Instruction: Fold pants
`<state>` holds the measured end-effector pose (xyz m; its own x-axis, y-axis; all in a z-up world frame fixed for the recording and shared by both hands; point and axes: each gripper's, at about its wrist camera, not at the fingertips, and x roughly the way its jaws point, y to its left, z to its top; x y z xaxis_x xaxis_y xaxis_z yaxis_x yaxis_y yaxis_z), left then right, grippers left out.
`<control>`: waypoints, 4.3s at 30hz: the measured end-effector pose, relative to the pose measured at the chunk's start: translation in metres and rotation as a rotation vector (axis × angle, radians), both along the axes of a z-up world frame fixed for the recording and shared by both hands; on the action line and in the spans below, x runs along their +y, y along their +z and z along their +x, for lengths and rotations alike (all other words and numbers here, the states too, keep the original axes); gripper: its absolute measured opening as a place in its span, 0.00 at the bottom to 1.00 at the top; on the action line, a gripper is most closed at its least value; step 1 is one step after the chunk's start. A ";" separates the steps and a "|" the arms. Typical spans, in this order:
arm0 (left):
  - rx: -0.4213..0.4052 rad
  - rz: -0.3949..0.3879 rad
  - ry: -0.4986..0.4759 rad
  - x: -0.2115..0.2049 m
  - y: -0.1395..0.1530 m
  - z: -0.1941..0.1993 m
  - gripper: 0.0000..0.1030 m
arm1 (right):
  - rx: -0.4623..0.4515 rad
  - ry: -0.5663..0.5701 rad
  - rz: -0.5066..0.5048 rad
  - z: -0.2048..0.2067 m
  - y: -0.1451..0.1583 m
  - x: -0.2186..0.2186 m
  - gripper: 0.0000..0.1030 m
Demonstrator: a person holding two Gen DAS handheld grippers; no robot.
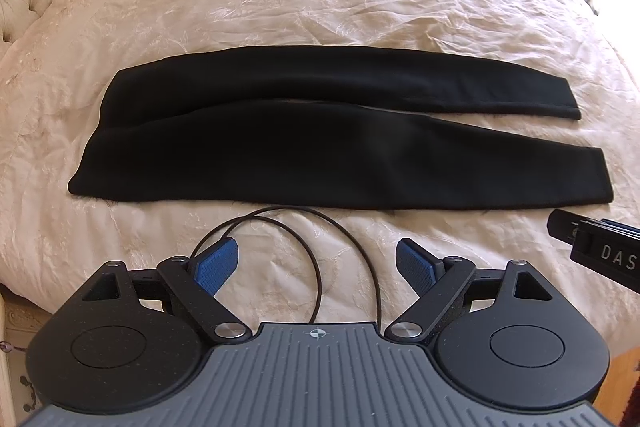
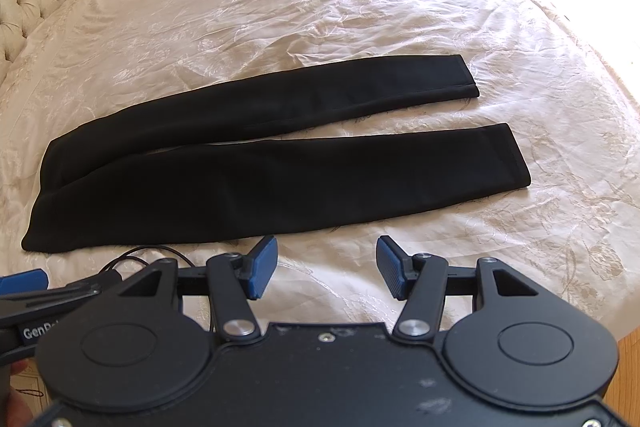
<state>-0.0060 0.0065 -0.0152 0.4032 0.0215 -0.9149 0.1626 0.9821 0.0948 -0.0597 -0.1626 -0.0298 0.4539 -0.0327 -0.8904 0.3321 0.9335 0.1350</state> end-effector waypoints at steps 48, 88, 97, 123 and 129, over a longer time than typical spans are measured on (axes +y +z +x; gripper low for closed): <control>-0.010 0.183 -0.412 0.156 -0.141 0.080 0.50 | 0.214 -0.253 0.128 0.086 -0.088 0.008 0.56; -0.049 0.062 -0.338 0.146 -0.073 0.142 0.17 | -0.041 -0.742 0.406 0.054 -0.144 -0.182 0.05; -0.078 0.025 -0.297 0.145 -0.044 0.215 0.15 | -0.095 -0.612 0.345 0.130 -0.102 -0.181 0.05; 0.058 -0.146 -0.415 0.136 -0.083 0.200 0.34 | 0.013 -0.575 0.299 0.218 -0.136 -0.180 0.05; 0.039 -0.035 -0.533 0.118 -0.099 0.191 0.35 | -0.012 -0.573 0.295 0.211 -0.124 -0.178 0.05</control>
<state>0.1852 0.1245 -0.1141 0.3155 -0.2076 -0.9259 0.6427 0.7647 0.0476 0.1518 -0.3409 -0.1537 0.4474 -0.0279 -0.8939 0.7638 0.5320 0.3656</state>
